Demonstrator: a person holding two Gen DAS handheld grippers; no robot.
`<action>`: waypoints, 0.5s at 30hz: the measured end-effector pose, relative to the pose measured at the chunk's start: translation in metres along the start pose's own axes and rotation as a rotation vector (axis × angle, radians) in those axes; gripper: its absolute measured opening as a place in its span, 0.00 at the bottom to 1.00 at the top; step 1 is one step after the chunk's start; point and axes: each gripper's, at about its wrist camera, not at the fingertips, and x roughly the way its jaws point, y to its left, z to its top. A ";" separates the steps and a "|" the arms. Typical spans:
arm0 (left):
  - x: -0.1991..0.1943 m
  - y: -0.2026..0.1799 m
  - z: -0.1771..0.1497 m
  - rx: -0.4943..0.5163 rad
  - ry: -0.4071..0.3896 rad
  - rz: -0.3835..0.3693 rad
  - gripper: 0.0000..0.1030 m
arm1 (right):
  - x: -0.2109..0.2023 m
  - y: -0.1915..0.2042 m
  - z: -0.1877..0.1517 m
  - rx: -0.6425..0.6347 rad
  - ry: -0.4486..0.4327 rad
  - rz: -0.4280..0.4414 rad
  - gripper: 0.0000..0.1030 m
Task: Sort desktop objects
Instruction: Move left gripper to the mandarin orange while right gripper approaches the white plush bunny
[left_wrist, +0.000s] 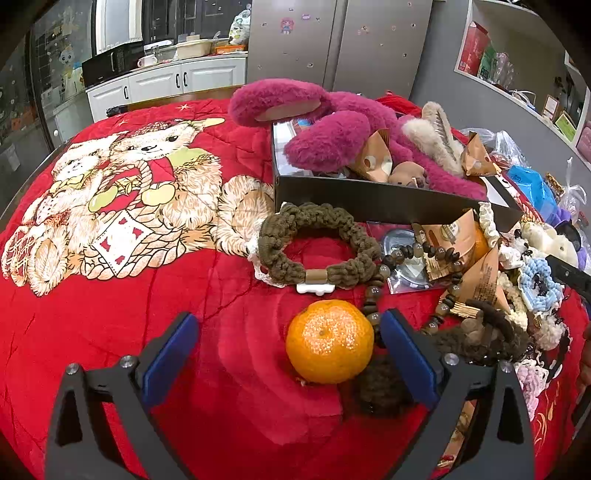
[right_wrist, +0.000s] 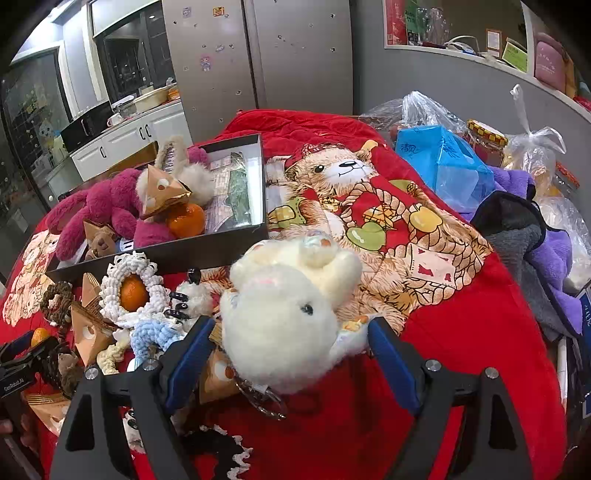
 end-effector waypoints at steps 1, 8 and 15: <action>0.000 0.000 0.000 0.001 0.000 0.002 0.97 | 0.001 0.001 0.000 -0.002 -0.003 -0.001 0.84; 0.000 0.000 0.000 0.003 -0.001 0.006 0.96 | 0.004 0.009 -0.002 -0.015 -0.024 -0.008 0.84; -0.003 -0.005 -0.002 0.026 -0.013 0.014 0.85 | 0.005 0.006 -0.004 0.031 -0.010 0.043 0.67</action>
